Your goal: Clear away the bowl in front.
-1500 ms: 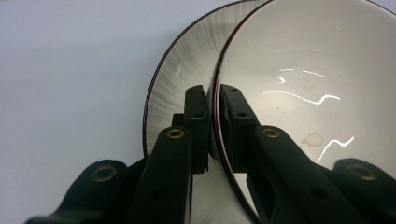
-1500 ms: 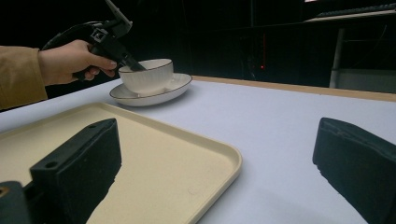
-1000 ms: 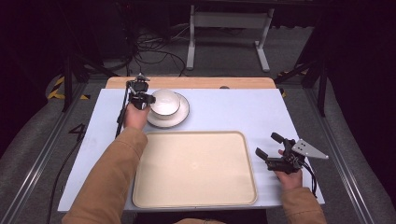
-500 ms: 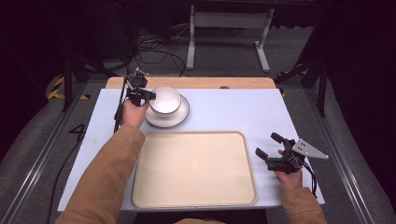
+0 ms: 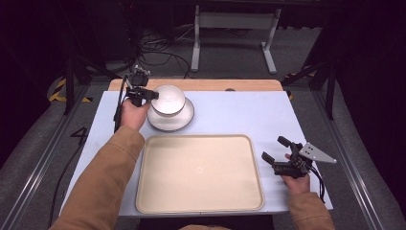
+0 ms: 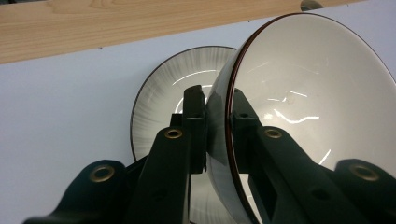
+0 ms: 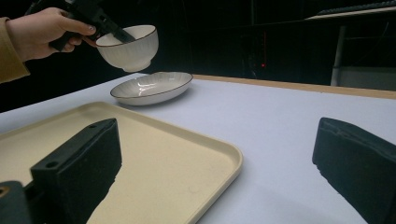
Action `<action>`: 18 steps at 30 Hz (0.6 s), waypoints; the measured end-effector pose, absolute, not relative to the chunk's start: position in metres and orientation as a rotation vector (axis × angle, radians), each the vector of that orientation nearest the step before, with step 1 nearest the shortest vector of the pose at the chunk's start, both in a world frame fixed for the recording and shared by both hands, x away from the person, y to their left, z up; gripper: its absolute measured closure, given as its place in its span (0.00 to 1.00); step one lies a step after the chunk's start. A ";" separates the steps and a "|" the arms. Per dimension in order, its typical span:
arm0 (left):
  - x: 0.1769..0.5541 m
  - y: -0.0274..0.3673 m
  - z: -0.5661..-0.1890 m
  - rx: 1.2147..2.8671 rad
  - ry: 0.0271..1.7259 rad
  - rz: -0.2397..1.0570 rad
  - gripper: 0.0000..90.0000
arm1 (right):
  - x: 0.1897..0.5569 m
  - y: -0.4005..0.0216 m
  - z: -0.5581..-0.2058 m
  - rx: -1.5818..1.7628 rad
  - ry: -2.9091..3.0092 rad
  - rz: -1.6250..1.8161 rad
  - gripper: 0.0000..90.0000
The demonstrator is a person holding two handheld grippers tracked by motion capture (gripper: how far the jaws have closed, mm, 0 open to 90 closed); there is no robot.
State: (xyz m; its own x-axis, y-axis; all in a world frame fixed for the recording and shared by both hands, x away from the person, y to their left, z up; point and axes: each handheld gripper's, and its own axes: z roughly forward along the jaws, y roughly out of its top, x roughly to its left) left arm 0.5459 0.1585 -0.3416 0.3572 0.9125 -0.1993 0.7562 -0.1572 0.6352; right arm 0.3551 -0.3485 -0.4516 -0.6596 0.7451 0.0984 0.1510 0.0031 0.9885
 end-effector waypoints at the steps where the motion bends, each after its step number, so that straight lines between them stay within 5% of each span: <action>1: 0.545 0.159 -0.340 1.961 1.443 0.307 0.91 | 0.355 -0.348 -0.452 0.920 1.825 1.700 0.02; 18: 0.518 0.145 -0.316 2.040 1.280 0.290 0.91 | 0.355 -0.348 -0.452 0.921 1.829 1.699 0.02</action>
State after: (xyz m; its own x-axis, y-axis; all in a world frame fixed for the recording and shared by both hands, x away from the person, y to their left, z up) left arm 0.5181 0.1449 -0.3159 0.4861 0.8573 -0.1696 0.7003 -0.2660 0.6624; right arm 0.3554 -0.3481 -0.4517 -0.6607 0.7441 0.0987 0.1535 0.0052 0.9881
